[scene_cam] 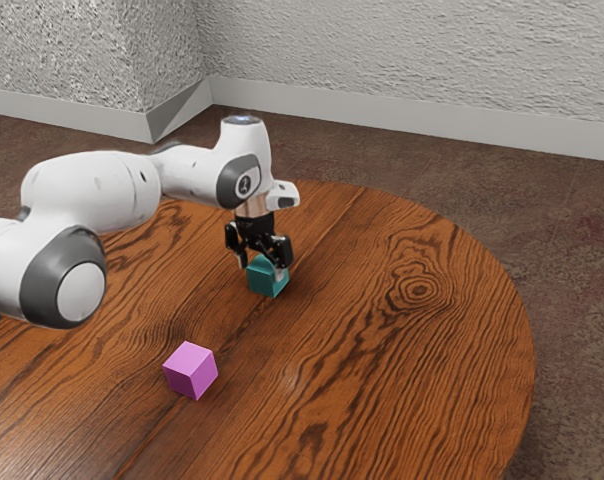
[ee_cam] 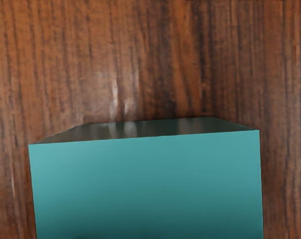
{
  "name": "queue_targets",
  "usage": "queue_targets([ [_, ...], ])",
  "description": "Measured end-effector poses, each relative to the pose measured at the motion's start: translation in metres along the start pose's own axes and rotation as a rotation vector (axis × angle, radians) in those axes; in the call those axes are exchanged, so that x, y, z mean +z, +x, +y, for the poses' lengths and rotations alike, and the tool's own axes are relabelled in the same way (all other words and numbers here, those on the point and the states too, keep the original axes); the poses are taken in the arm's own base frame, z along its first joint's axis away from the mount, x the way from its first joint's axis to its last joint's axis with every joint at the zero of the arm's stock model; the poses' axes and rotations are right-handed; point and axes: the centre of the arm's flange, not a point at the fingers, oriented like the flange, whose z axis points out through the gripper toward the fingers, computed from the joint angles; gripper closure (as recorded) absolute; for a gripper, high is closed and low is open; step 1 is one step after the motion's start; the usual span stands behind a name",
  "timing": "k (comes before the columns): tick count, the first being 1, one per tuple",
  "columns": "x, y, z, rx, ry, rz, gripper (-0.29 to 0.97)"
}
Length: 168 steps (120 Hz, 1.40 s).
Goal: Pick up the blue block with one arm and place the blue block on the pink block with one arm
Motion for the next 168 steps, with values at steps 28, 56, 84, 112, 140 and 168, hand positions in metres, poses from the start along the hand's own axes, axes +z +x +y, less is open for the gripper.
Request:
queue_targets([
  [28,-0.001,0.003,0.0,0.0,-0.004,0.024,0.05],
  [56,-0.002,0.004,0.0,-0.005,-0.014,0.033,0.25],
  [84,-0.011,0.003,-0.001,-0.01,-0.015,0.043,0.33],
  [112,-0.078,-0.058,0.013,-0.001,-0.027,0.027,0.36],
  [140,-0.088,-0.161,0.033,0.019,-0.03,-0.013,0.34],
  [168,-0.081,-0.228,0.037,0.019,-0.023,0.012,0.33],
])
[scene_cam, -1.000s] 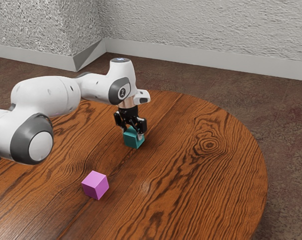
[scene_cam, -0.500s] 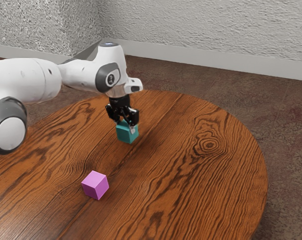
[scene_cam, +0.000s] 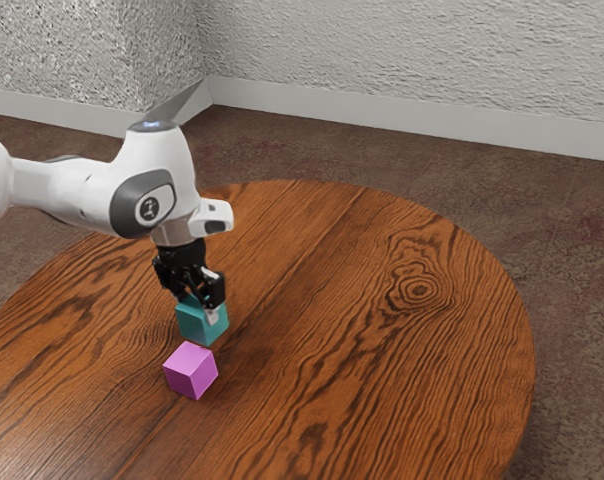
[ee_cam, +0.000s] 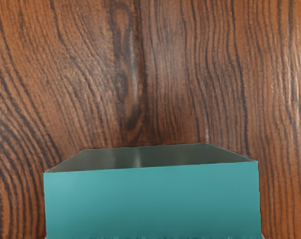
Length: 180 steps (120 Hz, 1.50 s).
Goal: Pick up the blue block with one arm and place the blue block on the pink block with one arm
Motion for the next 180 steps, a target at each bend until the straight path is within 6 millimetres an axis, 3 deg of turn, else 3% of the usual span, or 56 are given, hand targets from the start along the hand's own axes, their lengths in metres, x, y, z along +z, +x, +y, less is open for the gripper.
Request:
queue_targets([
  [23,0.003,-0.033,-0.001,-0.007,0.007,0.025,0.32],
  [56,0.007,-0.055,-0.006,-0.021,0.012,0.045,0.32],
  [103,0.015,-0.056,-0.006,-0.024,0.015,0.05,0.32],
  [126,0.013,-0.055,-0.004,-0.019,0.01,0.055,0.14],
  [134,0.003,-0.054,-0.001,-0.012,0.013,0.072,0.1],
  [148,-0.036,-0.056,0.013,0.019,0.027,0.132,0.06],
  [180,-0.046,-0.06,0.015,0.024,0.029,0.13,0.02],
])
